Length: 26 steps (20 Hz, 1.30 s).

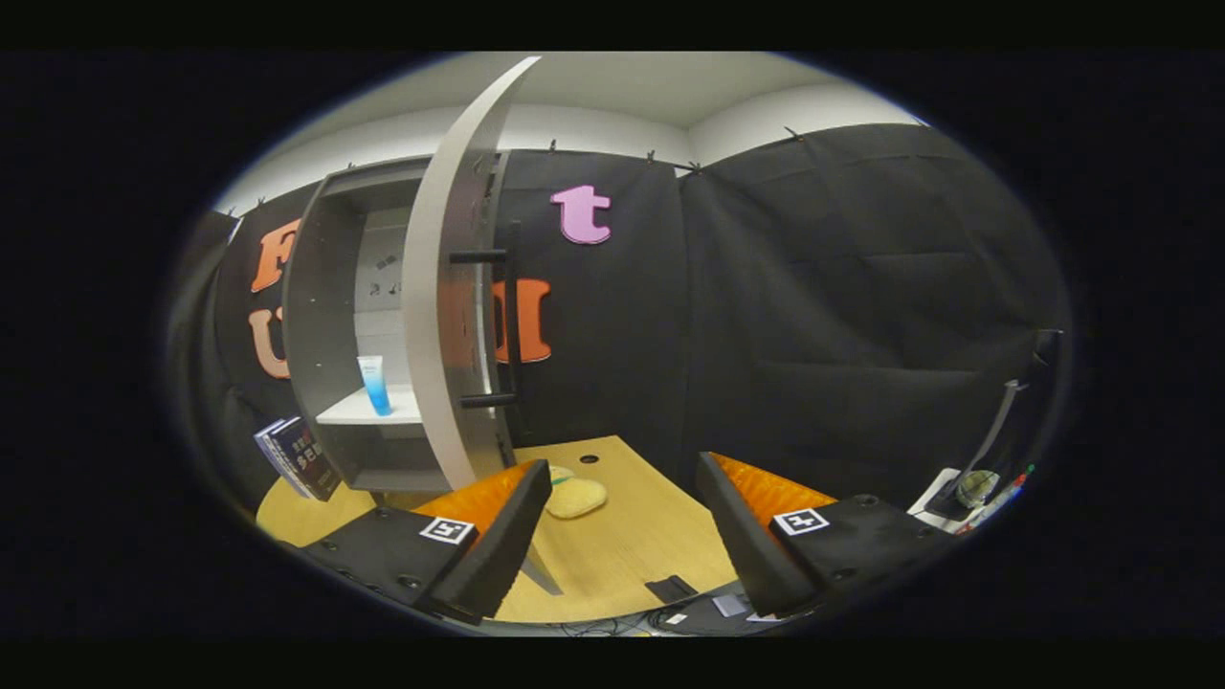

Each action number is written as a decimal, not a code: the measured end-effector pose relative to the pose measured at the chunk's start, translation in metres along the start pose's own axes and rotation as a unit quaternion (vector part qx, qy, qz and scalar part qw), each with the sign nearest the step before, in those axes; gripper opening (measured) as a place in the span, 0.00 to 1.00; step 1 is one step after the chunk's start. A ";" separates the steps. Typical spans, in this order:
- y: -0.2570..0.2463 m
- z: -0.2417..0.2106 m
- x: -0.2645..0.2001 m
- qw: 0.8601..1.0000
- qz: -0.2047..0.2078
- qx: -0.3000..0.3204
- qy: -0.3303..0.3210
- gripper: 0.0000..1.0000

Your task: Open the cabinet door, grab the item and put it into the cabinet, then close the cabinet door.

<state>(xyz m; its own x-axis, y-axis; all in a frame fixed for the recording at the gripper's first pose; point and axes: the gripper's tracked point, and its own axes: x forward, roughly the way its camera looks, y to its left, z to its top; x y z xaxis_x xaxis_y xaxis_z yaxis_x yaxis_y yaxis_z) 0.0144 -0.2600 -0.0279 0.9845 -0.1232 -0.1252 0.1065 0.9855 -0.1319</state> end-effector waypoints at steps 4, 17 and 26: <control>0.001 -0.009 0.008 1.000 0.021 0.010 0.003 0.98; 0.055 -0.033 -0.012 0.997 0.067 0.024 0.003 0.97; 0.141 -0.042 -0.027 0.990 0.138 0.011 0.010 0.97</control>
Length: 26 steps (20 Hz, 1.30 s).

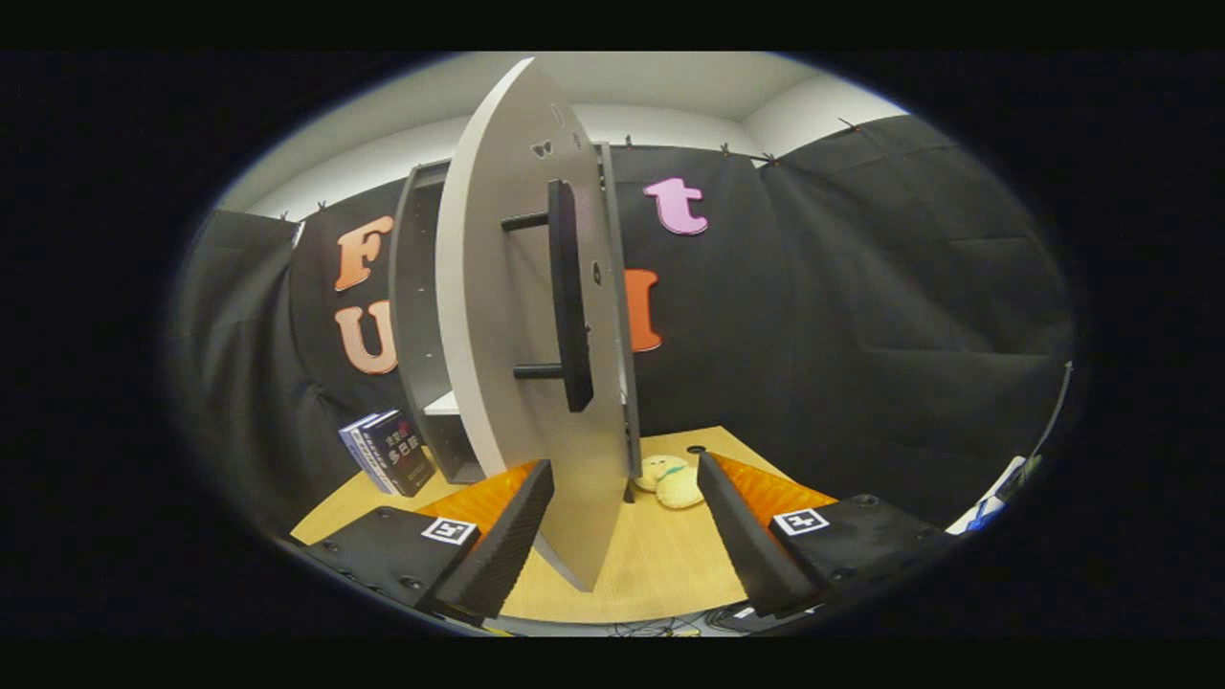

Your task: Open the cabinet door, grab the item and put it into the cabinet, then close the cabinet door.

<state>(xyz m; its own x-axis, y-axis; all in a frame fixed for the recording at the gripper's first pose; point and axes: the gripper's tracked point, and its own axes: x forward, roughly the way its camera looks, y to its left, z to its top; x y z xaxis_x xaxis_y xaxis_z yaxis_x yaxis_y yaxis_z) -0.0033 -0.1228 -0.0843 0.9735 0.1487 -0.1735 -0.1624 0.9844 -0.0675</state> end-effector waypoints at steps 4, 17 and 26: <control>0.029 0.000 0.010 0.999 0.033 -0.002 0.003 0.97; 0.124 -0.003 0.086 0.995 0.090 -0.032 0.010 0.97; 0.183 -0.001 0.187 0.993 0.105 -0.048 0.007 0.97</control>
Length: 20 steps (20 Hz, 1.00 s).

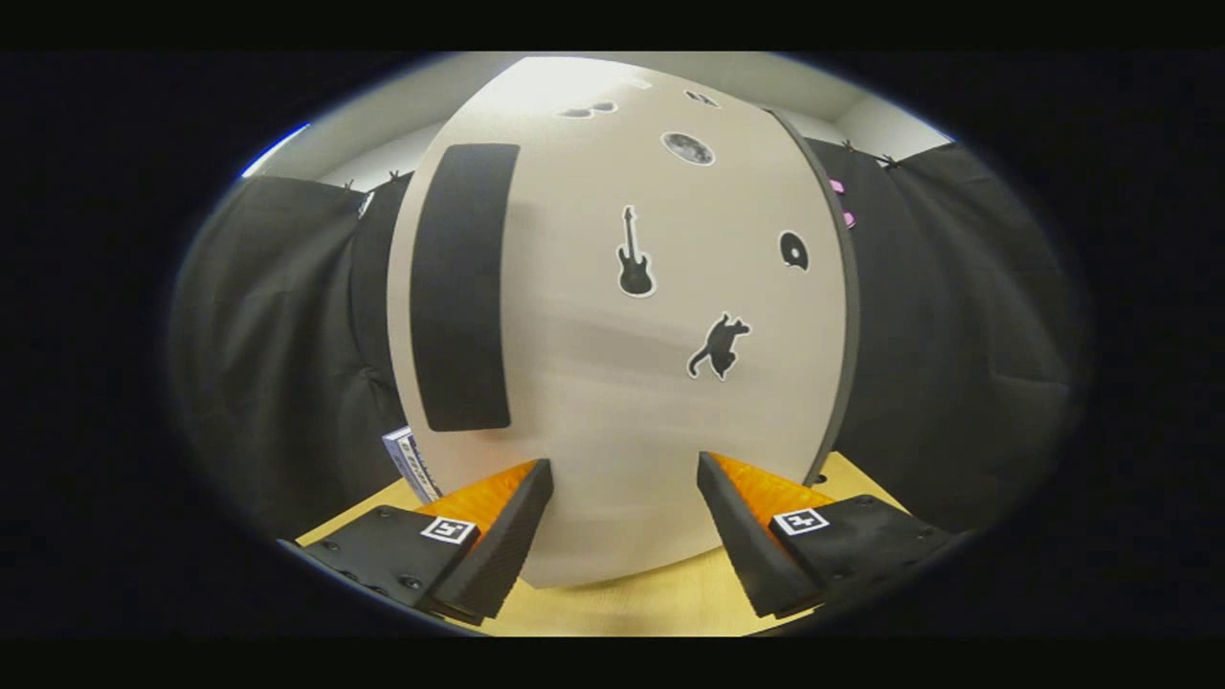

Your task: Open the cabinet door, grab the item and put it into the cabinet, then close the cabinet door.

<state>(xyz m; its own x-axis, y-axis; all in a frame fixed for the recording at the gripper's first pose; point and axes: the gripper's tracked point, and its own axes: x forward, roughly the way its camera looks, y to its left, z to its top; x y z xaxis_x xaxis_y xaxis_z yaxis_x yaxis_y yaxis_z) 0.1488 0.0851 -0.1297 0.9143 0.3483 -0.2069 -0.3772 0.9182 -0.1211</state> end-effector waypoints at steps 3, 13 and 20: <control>0.001 -0.002 0.022 1.000 -0.005 0.009 0.002 0.97; 0.008 0.000 0.048 0.999 -0.004 0.039 0.008 0.98; -0.033 0.016 0.005 0.999 -0.018 0.044 -0.003 0.98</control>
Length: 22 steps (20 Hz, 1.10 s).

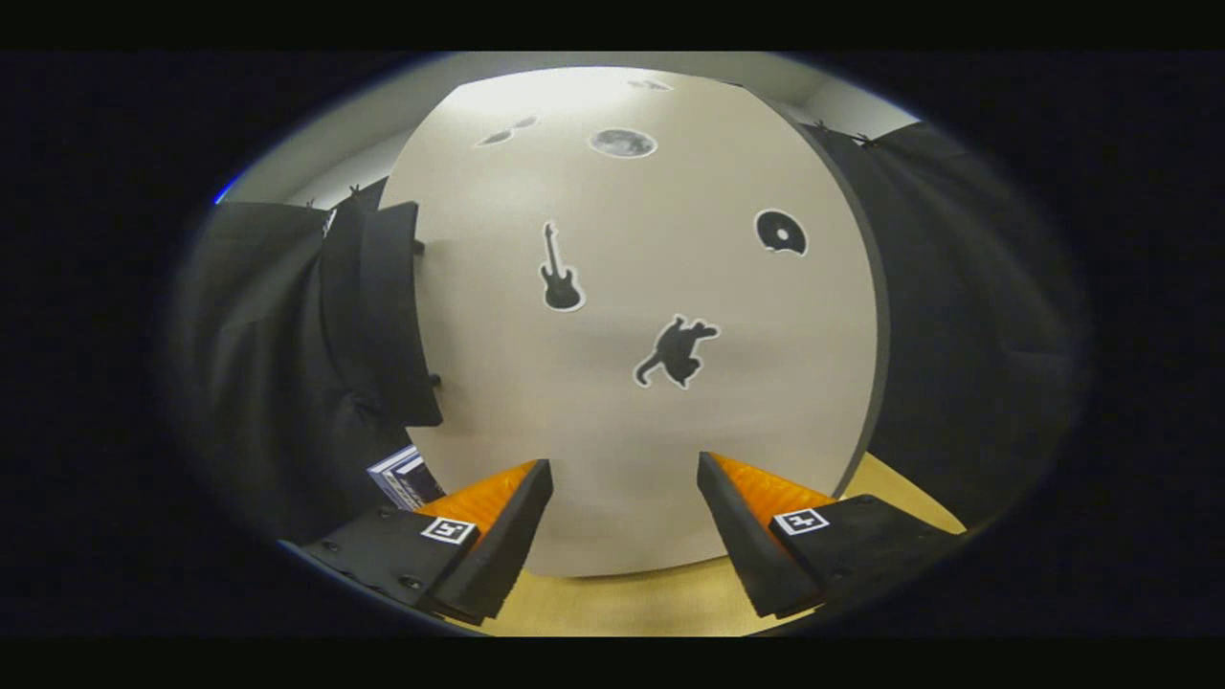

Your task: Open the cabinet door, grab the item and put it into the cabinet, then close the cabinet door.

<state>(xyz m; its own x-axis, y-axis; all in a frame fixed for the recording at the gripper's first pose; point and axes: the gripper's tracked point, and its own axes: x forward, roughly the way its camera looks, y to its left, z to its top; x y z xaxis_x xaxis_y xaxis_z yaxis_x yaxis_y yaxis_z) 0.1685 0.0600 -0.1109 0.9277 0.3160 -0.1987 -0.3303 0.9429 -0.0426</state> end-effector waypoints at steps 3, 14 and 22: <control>-0.032 0.018 -0.040 1.000 -0.011 -0.004 -0.010 0.98; -0.117 0.055 -0.187 0.997 -0.059 -0.027 -0.041 0.97; -0.146 0.082 -0.252 0.992 -0.094 -0.033 -0.074 0.97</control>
<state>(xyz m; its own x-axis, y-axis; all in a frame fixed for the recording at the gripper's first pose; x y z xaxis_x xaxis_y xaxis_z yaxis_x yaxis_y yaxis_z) -0.0024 -0.1487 0.0254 0.9877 0.1522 -0.0351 -0.1556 0.9791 -0.1309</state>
